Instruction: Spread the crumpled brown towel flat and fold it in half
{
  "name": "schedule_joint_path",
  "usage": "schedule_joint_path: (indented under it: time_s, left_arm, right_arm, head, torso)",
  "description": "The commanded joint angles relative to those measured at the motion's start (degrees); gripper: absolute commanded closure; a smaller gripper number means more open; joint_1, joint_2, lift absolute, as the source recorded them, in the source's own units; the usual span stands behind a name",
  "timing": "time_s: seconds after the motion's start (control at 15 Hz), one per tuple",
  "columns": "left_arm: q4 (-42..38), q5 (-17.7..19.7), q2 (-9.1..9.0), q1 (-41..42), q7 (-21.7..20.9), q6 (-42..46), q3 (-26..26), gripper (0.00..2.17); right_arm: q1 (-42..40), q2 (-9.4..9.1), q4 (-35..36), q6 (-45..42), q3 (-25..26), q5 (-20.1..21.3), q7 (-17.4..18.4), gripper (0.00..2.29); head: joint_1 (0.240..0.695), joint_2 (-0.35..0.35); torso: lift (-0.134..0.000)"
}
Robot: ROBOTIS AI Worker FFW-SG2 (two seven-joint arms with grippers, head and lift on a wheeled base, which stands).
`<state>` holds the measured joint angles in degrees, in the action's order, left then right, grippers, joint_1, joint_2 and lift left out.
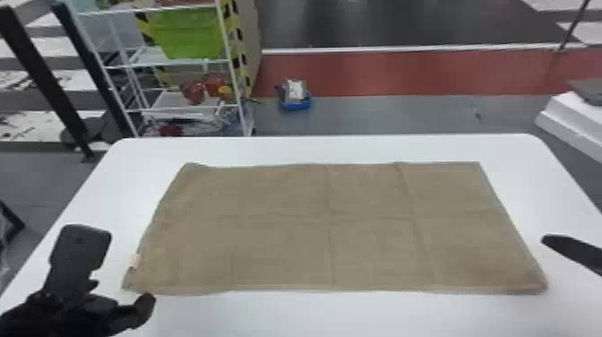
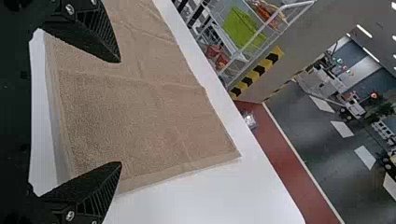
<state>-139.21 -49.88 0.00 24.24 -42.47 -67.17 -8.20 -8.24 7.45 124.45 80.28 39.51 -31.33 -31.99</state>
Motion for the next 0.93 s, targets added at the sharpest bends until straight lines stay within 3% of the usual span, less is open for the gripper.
schedule_joint_path:
  time_s: [0.0,0.2,0.33,0.53,0.87]
  left_arm:
    - [-0.6,0.0,-0.15,0.2,-1.0,1.3,0.1,0.24]
    - [-2.1,-1.8,0.00,1.4,-5.8,10.4,-0.6,0.28]
    - [-0.1,-5.0,0.26,1.5,-8.4,17.8,0.6,0.42]
    - [2.7,-11.7,1.85,0.8,-14.5,22.0,2.2,0.42]
    - [4.6,-15.6,4.22,0.2,-20.2,22.2,2.2,0.42]
  right_arm:
    - [0.4,0.11,0.0,-0.2,0.3,0.0,0.0,0.11]
    - [1.4,0.55,-0.4,-0.2,0.8,0.6,-0.2,0.11]
    - [1.5,0.64,-0.7,0.0,0.9,0.4,-0.2,0.11]
    - [1.7,0.64,-0.7,0.0,1.6,0.3,-0.2,0.10]
    - [1.7,0.90,-0.9,0.2,2.1,0.2,-0.1,0.10]
  head:
    - [0.695,0.055]
    - [0.695,0.035]
    - [0.695,0.007]
    - [0.695,-0.022]
    - [0.695,-0.051]
  torso:
    - [-0.134]
    - [-0.134]
    - [-0.134]
    - [-0.134]
    - [-0.134]
